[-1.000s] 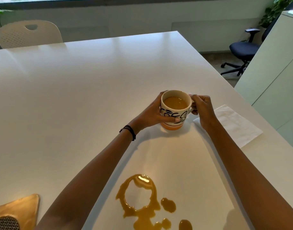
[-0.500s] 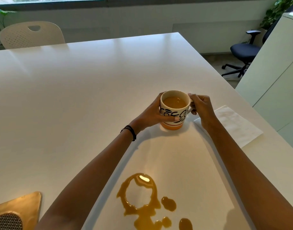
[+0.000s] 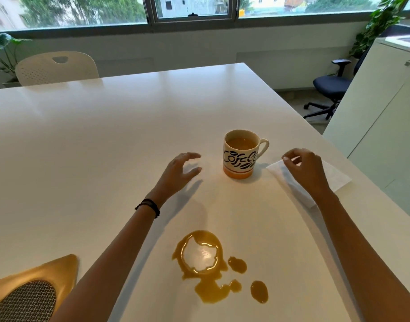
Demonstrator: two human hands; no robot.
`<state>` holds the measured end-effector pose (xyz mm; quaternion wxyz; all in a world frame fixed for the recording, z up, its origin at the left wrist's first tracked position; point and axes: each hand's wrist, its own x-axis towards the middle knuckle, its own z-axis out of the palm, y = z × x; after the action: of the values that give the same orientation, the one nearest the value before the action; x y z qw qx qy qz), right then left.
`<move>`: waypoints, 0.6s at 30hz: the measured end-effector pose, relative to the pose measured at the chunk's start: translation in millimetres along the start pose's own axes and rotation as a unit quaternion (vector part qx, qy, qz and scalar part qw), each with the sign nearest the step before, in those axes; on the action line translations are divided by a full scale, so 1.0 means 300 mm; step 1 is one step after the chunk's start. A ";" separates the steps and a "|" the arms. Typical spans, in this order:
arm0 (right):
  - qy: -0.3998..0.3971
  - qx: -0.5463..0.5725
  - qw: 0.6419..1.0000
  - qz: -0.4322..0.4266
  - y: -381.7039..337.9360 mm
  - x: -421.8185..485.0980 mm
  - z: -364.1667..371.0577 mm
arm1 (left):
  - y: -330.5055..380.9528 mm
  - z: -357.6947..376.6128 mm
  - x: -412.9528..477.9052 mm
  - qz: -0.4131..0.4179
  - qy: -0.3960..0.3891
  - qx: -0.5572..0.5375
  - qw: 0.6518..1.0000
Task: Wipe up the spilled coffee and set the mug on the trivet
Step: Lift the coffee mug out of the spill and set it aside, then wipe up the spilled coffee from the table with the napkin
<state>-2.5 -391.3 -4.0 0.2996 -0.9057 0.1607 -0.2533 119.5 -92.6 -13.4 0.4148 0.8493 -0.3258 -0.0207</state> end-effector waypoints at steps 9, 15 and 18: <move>-0.037 -0.135 0.990 0.019 0.010 -0.166 -0.014 | -0.061 -0.059 -0.178 -0.110 -0.002 0.080 0.991; -0.009 -0.205 0.979 0.004 -0.035 -0.222 -0.012 | -0.043 -0.073 -0.247 -0.134 0.006 0.041 0.990; 0.004 -0.204 0.979 -0.012 -0.060 -0.244 -0.016 | -0.029 -0.076 -0.276 -0.128 0.017 0.014 0.992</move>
<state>-62.8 -347.3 -16.0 0.1048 -0.9487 0.1989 -0.2221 66.0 -25.6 -24.1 0.4021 0.8901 -0.2074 -0.0548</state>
